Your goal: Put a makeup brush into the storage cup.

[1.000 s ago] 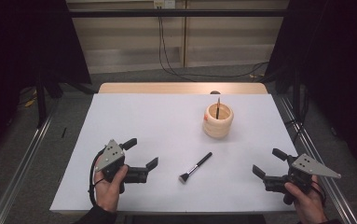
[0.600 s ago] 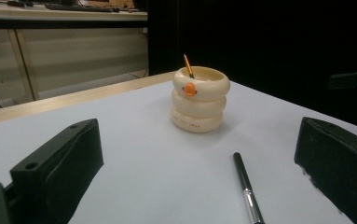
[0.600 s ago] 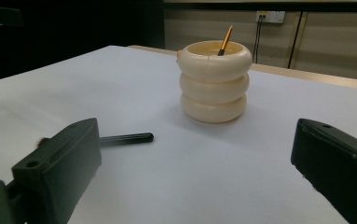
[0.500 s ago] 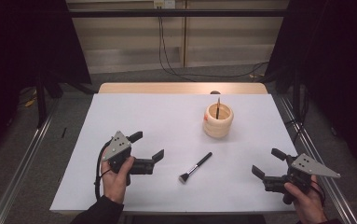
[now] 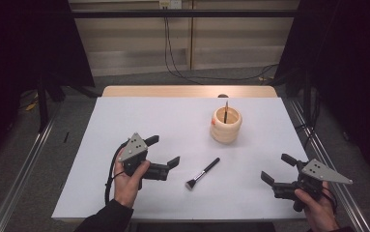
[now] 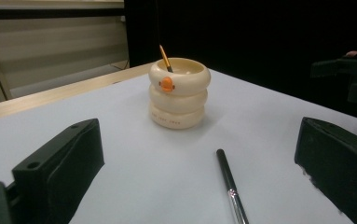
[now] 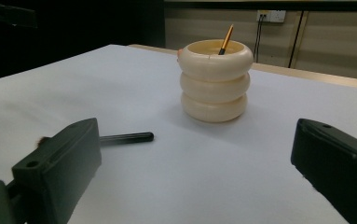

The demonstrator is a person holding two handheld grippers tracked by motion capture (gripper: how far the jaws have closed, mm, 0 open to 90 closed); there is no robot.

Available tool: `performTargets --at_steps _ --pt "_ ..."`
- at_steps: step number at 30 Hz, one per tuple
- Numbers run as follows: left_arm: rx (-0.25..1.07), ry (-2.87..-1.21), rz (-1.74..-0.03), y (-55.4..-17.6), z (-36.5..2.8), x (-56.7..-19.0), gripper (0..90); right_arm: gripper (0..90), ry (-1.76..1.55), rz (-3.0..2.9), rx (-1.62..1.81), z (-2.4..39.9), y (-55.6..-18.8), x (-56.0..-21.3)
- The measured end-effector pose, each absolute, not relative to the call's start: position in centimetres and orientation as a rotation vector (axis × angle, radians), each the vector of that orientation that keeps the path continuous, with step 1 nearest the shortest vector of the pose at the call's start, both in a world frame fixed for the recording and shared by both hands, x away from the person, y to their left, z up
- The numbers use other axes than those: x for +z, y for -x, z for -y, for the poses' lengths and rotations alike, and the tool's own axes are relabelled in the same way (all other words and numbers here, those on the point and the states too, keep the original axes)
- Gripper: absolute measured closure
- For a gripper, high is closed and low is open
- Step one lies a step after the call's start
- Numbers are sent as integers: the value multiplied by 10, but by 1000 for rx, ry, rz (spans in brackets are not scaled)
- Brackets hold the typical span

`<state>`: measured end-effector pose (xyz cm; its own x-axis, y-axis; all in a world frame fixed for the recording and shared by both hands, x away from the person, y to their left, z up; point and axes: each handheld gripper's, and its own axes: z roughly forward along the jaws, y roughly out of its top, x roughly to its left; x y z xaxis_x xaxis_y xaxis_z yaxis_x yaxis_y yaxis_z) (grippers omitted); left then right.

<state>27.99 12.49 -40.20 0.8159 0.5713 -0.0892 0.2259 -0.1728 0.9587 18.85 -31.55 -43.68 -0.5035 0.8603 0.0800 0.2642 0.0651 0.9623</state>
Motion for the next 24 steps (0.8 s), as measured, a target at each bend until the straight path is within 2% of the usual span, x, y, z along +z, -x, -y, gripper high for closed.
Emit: performTargets --at_steps 12,24 --pt "332 -1767 -601 -292 -105 -397 16 13 -1113 -1817 1460 316 -189 -437" --pt "338 -1703 -553 -302 -79 -387 14 14 -1116 -1819 1455 316 -188 -437"
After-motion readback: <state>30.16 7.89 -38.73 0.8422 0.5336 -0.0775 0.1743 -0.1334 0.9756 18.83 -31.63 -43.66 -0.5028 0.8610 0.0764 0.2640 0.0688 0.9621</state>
